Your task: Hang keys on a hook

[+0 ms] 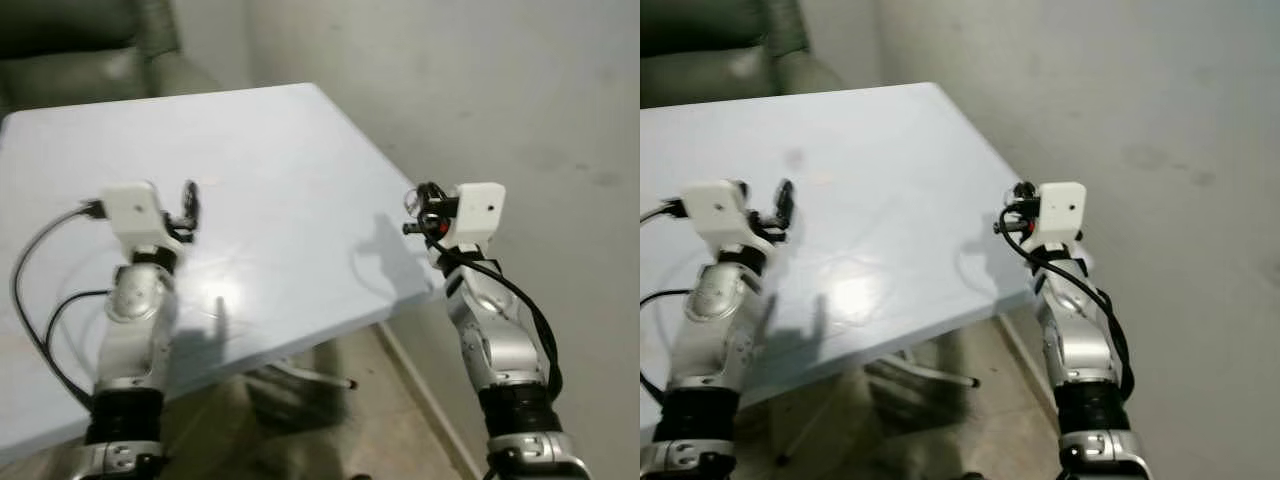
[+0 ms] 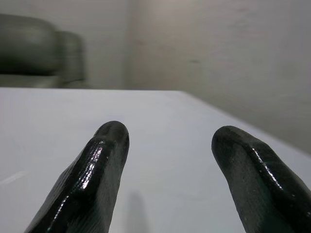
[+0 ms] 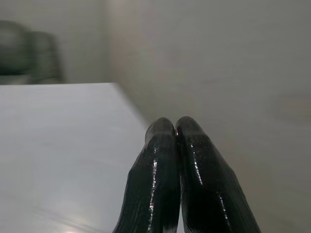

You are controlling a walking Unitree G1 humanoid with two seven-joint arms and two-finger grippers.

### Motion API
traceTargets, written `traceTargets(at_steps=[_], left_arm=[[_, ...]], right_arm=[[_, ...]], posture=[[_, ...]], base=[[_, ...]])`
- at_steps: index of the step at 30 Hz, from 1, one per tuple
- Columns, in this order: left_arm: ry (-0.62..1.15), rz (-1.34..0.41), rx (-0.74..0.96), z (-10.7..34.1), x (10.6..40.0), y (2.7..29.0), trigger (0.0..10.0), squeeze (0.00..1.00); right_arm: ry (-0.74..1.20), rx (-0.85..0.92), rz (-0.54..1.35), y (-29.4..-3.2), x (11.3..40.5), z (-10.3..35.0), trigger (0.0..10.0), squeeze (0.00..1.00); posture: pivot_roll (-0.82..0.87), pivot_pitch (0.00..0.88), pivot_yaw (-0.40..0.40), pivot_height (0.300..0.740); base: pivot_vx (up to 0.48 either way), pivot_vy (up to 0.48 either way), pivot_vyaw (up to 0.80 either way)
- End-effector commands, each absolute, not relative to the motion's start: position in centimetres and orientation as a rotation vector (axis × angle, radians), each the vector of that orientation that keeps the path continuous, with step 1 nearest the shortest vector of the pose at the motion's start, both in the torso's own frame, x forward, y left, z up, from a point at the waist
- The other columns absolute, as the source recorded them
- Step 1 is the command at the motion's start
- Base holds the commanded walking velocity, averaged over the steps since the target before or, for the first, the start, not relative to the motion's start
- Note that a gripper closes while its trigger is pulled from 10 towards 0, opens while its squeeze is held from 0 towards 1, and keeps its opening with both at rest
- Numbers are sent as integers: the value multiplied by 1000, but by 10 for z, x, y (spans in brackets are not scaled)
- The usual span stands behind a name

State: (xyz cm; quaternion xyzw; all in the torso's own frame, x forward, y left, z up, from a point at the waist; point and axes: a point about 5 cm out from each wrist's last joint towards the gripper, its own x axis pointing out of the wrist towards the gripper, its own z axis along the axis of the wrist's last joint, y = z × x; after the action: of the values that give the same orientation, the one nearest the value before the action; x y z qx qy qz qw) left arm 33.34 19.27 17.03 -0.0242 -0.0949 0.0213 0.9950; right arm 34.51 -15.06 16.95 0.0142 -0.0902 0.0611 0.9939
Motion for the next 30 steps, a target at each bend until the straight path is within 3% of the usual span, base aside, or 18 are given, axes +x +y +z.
traceTargets(at_steps=[1, 30], left_arm=[[-202, 52, -29, 174, 333, 197, 10000, 0], [-187, 76, -38, 169, 330, 196, 10000, 0]], right_arm=[[-185, 33, 133, -147, 345, 170, 10000, 0], [-169, 21, 140, -151, 341, 167, 10000, 0]], posture=[[-142, 0, -14, 740], [-148, 0, -31, 740]], base=[[0, 0, -775], [0, 0, -771]])
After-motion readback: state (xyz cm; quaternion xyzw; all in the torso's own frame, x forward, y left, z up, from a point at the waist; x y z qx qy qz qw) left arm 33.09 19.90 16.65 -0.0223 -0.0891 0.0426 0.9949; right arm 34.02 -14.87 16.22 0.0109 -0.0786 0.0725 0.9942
